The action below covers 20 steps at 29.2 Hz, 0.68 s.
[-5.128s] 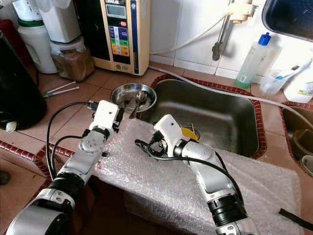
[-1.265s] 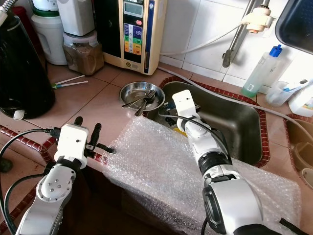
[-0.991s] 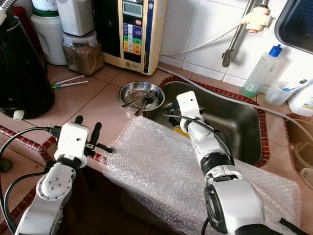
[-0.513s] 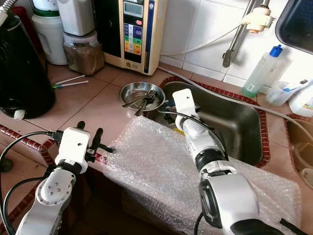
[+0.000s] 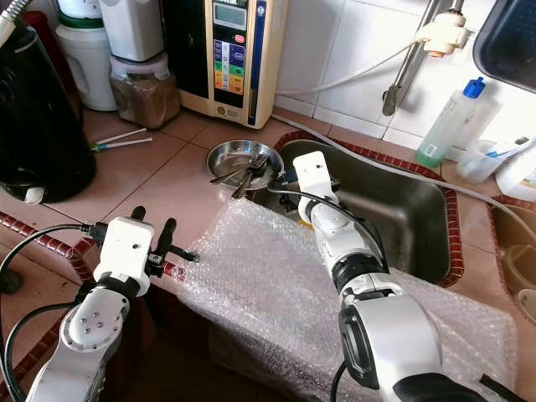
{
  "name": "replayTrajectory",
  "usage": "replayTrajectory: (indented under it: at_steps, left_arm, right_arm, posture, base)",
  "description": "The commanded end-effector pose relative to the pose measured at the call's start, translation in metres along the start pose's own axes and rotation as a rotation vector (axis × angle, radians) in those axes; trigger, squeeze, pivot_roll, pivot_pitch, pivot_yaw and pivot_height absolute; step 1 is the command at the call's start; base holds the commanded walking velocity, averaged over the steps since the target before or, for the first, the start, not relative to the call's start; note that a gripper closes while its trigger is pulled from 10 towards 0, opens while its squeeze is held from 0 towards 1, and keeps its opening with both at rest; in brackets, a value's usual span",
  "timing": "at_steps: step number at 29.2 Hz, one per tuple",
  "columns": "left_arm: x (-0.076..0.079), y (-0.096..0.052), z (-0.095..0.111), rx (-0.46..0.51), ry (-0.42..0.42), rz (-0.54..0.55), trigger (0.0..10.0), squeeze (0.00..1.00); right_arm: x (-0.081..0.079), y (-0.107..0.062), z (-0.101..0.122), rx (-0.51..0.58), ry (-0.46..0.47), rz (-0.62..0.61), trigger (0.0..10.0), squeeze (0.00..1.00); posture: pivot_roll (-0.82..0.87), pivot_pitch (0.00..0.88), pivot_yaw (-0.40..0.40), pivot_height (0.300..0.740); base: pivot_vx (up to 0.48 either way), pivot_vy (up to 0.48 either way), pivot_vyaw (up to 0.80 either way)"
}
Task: Kitchen organization
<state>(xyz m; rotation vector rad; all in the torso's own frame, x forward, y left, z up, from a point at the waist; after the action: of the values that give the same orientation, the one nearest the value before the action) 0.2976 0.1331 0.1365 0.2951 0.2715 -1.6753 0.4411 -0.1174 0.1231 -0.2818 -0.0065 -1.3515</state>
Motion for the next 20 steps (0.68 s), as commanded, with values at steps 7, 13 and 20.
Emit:
replayTrajectory:
  at_steps: [7, 13, 20]
  left_arm:
    - [0.017, -0.001, 0.009, 0.016, -0.066, -0.075, 10.0, 0.00]
    - [0.018, 0.019, 0.021, 0.064, -0.096, -0.074, 10.0, 0.00]
    - [0.017, 0.033, 0.025, 0.078, -0.103, -0.071, 10.0, 0.00]
  right_arm:
    - [0.002, 0.003, 0.006, -0.006, -0.004, -0.074, 10.0, 0.00]
    - [0.007, 0.001, 0.012, 0.058, 0.037, -0.070, 10.0, 0.00]
    - [0.035, -0.007, 0.011, 0.104, 0.038, -0.116, 10.0, 0.00]
  posture:
    - [0.32, 0.027, -0.114, 0.740]
    - [0.28, 0.017, -0.097, 0.740]
    - [0.22, 0.000, -0.065, 0.740]
  base:
    - [0.000, 0.000, 0.00]
    - [0.000, 0.000, 0.00]
    - [0.000, 0.000, 0.00]
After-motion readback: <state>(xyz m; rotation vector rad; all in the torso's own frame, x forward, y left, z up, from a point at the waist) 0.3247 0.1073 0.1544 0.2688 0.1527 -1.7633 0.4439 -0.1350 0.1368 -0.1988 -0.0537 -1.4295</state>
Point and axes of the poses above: a point about 5 cm out from each wrist's last joint towards the gripper, its own y axis pointing out of the wrist towards the gripper, its own z axis along the axis of the wrist's last joint, x = y × z, the point moved 5 cm from there along y, pointing out of the wrist towards the gripper, and after that the axes turned 2 degrees about y, right-handed, at the moved point
